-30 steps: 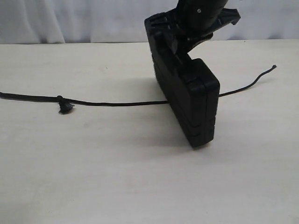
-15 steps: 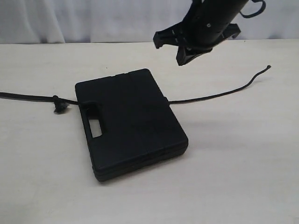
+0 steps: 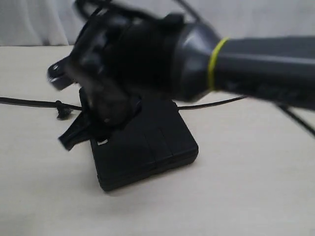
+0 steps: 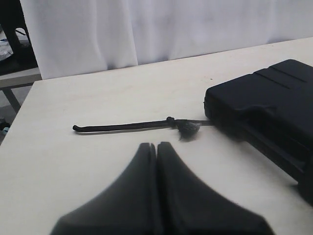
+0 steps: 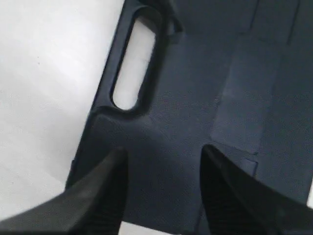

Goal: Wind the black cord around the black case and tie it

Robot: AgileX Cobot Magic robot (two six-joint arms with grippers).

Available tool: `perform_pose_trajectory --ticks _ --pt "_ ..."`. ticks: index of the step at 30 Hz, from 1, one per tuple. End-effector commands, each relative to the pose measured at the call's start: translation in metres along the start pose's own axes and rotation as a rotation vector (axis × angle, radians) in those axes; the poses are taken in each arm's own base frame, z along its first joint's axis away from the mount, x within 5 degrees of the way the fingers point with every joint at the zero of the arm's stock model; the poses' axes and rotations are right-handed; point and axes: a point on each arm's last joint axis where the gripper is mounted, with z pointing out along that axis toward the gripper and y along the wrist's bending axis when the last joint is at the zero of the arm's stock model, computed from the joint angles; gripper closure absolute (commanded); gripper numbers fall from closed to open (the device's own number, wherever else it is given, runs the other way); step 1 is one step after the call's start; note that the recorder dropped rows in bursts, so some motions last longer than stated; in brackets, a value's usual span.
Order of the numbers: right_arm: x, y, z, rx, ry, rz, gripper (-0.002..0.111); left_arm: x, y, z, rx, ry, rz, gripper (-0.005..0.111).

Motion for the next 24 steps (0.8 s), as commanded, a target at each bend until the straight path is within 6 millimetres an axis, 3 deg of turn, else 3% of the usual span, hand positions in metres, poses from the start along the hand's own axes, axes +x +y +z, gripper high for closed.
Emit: perform_pose_trajectory --ticks 1,5,9,13,18,20,22,23,24 --pt "-0.004 0.054 0.029 0.057 -0.056 -0.034 0.063 0.0 0.0 0.0 -0.001 -0.012 -0.009 0.107" --pt "-0.019 0.077 0.067 0.093 0.009 -0.024 0.063 0.0 0.0 0.0 -0.001 -0.012 -0.009 0.107" --pt "-0.023 0.081 0.085 0.158 0.05 -0.054 0.063 0.0 0.0 0.0 -0.001 -0.012 -0.009 0.107" --pt "-0.03 0.074 0.098 0.237 0.051 -0.04 0.063 0.0 0.0 0.0 -0.001 -0.012 -0.009 0.107" --pt "-0.035 0.059 0.12 0.191 0.057 0.016 0.064 0.0 0.0 0.0 -0.001 -0.012 -0.009 0.107" --pt "-0.037 0.055 0.121 0.186 0.047 0.025 0.07 0.0 0.0 0.0 -0.001 -0.012 -0.009 0.107" --pt "-0.039 0.049 0.124 0.179 0.052 0.024 0.088 0.0 0.0 0.0 -0.001 -0.012 -0.009 0.107" --pt "-0.038 0.046 0.129 0.155 0.071 0.011 0.104 0.0 0.0 0.0 -0.001 -0.012 -0.009 0.107" --pt "-0.038 0.043 0.134 0.1 0.101 0.028 0.104 0.0 0.0 0.0 -0.001 -0.012 -0.009 0.107"
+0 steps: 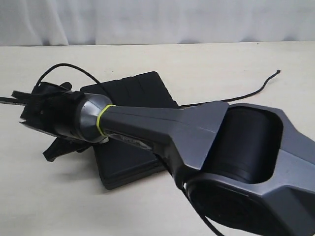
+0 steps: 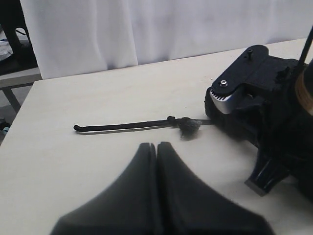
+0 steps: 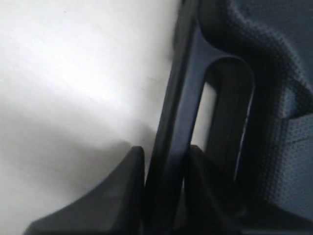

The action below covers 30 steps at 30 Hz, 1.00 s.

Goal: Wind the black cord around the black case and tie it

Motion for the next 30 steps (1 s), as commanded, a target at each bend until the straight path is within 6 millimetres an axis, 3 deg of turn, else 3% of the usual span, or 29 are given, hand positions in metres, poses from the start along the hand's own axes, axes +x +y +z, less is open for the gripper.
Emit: perform_pose_trajectory --ticks 1,3,6,10,13,19,30 --pt "-0.005 -0.015 0.014 -0.083 0.054 -0.008 0.104 0.0 0.0 0.0 -0.001 -0.012 -0.009 0.107" --pt "-0.007 -0.02 0.012 -0.123 0.065 0.007 0.104 0.0 0.0 0.0 -0.001 -0.012 -0.009 0.107" --pt "-0.019 -0.042 -0.017 -0.135 0.024 0.022 0.104 0.0 0.0 0.0 -0.001 -0.012 -0.009 0.107" --pt "-0.032 -0.095 -0.057 -0.159 0.014 0.091 0.104 0.0 0.0 0.0 -0.001 -0.012 -0.009 0.107" --pt "-0.043 -0.15 -0.081 -0.143 -0.045 0.193 0.104 0.0 0.0 0.0 -0.001 -0.012 -0.009 0.107" --pt "-0.041 -0.21 -0.083 -0.179 -0.005 0.299 0.104 0.0 0.0 0.0 -0.001 -0.012 -0.009 0.107" --pt "-0.034 -0.29 -0.073 -0.367 0.002 0.44 0.104 0.0 0.0 0.0 -0.001 -0.012 -0.009 0.107"
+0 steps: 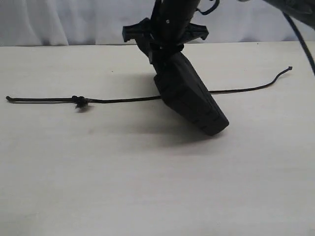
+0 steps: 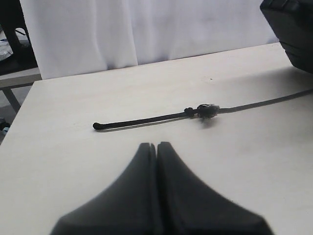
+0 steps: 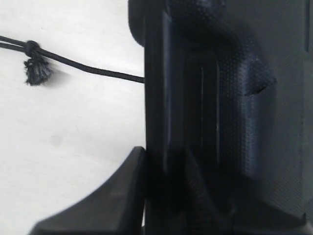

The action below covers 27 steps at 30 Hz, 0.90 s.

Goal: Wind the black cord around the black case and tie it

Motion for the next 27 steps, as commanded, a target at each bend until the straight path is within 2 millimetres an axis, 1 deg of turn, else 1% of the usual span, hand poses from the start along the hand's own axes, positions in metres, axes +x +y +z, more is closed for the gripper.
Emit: perform_pose_trajectory --ticks 1,10,16,19,27 --pt "-0.012 -0.035 -0.019 -0.051 -0.046 0.032 0.104 0.0 0.0 0.0 -0.001 -0.012 -0.009 0.107" --pt "-0.023 -0.105 -0.03 -0.174 -0.063 0.116 0.104 0.0 0.0 0.0 -0.001 -0.012 -0.009 0.107" --pt "-0.026 -0.148 -0.039 -0.229 -0.103 0.165 0.104 0.0 0.0 0.0 -0.001 -0.012 -0.009 0.107" --pt "-0.023 -0.168 -0.04 -0.331 -0.12 0.196 0.104 0.0 0.0 0.0 -0.001 -0.012 -0.009 0.107" --pt "-0.005 -0.212 -0.025 -0.593 -0.165 0.306 0.104 0.0 0.0 0.0 -0.001 -0.012 -0.009 0.107"
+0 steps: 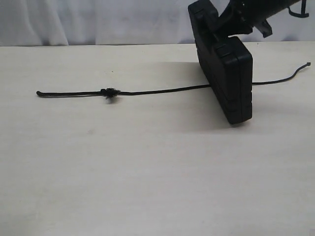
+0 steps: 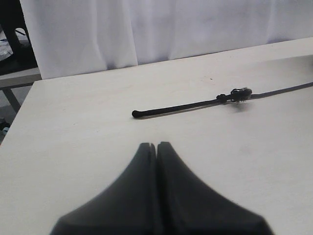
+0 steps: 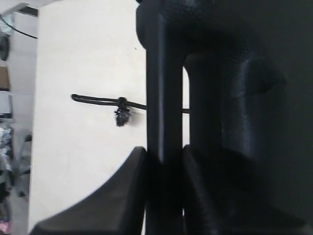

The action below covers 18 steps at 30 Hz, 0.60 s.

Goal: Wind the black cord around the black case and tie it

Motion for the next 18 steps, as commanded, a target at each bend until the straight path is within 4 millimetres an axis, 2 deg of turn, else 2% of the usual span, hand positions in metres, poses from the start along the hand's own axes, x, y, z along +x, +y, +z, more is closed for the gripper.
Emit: perform_pose_trajectory --ticks 1,9,18 --pt "0.001 -0.018 -0.013 -0.12 -0.055 0.015 0.104 0.0 0.0 0.0 -0.001 -0.012 -0.009 0.107" --pt "0.005 -0.054 -0.027 -0.114 -0.084 0.054 0.104 0.0 0.0 0.0 -0.001 -0.012 -0.009 0.107" --pt "0.011 -0.076 -0.027 -0.092 -0.092 0.091 0.104 0.0 0.0 0.0 -0.001 -0.012 -0.009 0.107"
